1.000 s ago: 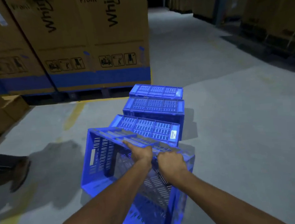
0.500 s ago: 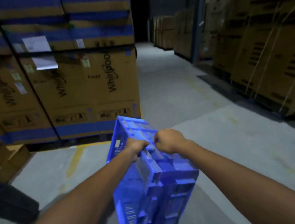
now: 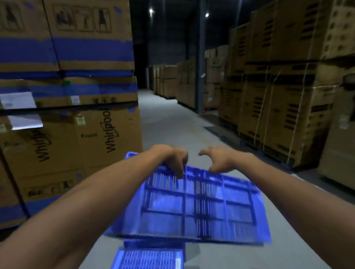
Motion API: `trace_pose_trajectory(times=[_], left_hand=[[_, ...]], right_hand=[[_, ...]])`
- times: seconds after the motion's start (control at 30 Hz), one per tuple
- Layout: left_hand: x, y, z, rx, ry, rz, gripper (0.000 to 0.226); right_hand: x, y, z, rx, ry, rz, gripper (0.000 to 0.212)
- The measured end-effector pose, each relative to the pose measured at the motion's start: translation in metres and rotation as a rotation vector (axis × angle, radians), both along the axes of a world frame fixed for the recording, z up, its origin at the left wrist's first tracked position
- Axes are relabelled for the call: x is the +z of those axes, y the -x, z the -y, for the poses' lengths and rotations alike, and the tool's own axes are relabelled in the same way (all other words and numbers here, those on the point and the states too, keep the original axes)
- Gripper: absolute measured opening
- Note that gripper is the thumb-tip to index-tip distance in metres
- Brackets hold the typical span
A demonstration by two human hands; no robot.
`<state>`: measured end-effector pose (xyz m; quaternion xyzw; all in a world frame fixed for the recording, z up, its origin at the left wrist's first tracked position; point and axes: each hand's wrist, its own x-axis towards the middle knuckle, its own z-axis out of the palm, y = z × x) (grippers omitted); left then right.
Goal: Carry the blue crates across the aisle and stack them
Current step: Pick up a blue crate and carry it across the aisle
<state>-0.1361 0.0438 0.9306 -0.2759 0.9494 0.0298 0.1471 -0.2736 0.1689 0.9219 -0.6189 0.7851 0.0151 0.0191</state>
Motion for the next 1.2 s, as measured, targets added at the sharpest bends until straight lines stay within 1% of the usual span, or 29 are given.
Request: trace_pose_trajectory(times=[0.07,0.13,0.23,0.33,0.37,0.43,0.47,0.5,0.57,0.67,0.77,0.8,0.9,0.93,1.0,1.07,1.13,1.2], left_hand=[[0.013,0.014,-0.010,-0.077,0.000,-0.012,0.035],[0.025,0.033,-0.025,-0.163,-0.010,0.000,0.032],[0.035,0.070,-0.045,-0.284,0.014,0.036,0.029],[0.044,0.107,-0.056,-0.358,0.048,0.018,0.036],[0.049,0.120,-0.058,-0.379,0.055,0.001,0.037],[0.062,0.147,-0.063,-0.409,0.071,-0.042,0.035],[0.070,0.161,-0.065,-0.418,0.076,-0.069,0.033],[0.077,0.175,-0.066,-0.421,0.073,-0.093,0.031],[0.091,0.204,-0.068,-0.418,0.065,-0.144,0.033],[0.112,0.245,-0.075,-0.420,0.126,-0.196,0.039],[0.138,0.280,-0.083,-0.420,0.168,-0.243,0.034],[0.146,0.292,-0.086,-0.425,0.185,-0.262,0.034],[0.167,0.326,-0.101,-0.436,0.271,-0.289,0.034],[0.171,0.337,-0.106,-0.436,0.292,-0.291,0.033],[0.173,0.358,-0.120,-0.438,0.317,-0.263,0.033],[0.163,0.381,-0.145,-0.470,0.304,-0.212,0.037],[0.141,0.408,-0.175,-0.543,0.271,-0.171,0.048],[0.116,0.434,-0.198,-0.652,0.308,-0.179,0.054]], right_hand=[[-0.013,0.014,-0.014,-0.063,-0.032,0.072,0.075],[-0.026,0.025,-0.028,-0.118,-0.006,0.182,0.072],[-0.037,0.041,-0.054,-0.182,0.069,0.396,0.066],[-0.040,0.064,-0.088,-0.320,0.105,0.651,0.065],[-0.043,0.075,-0.099,-0.368,0.107,0.729,0.066],[-0.049,0.102,-0.118,-0.436,0.112,0.896,0.074],[-0.049,0.117,-0.126,-0.452,0.135,0.961,0.080],[-0.045,0.132,-0.133,-0.464,0.165,0.982,0.085],[-0.031,0.161,-0.143,-0.472,0.199,0.952,0.088],[-0.006,0.200,-0.160,-0.453,0.153,0.960,0.076],[0.010,0.246,-0.177,-0.479,0.211,0.912,0.072],[0.015,0.260,-0.182,-0.489,0.260,0.891,0.066],[0.033,0.294,-0.195,-0.477,0.455,0.812,0.037],[0.038,0.303,-0.198,-0.471,0.508,0.779,0.033],[0.048,0.319,-0.202,-0.473,0.562,0.661,0.034],[0.051,0.338,-0.205,-0.506,0.572,0.510,0.038],[0.055,0.354,-0.211,-0.568,0.558,0.330,0.044],[0.057,0.370,-0.219,-0.624,0.542,0.161,0.049]])
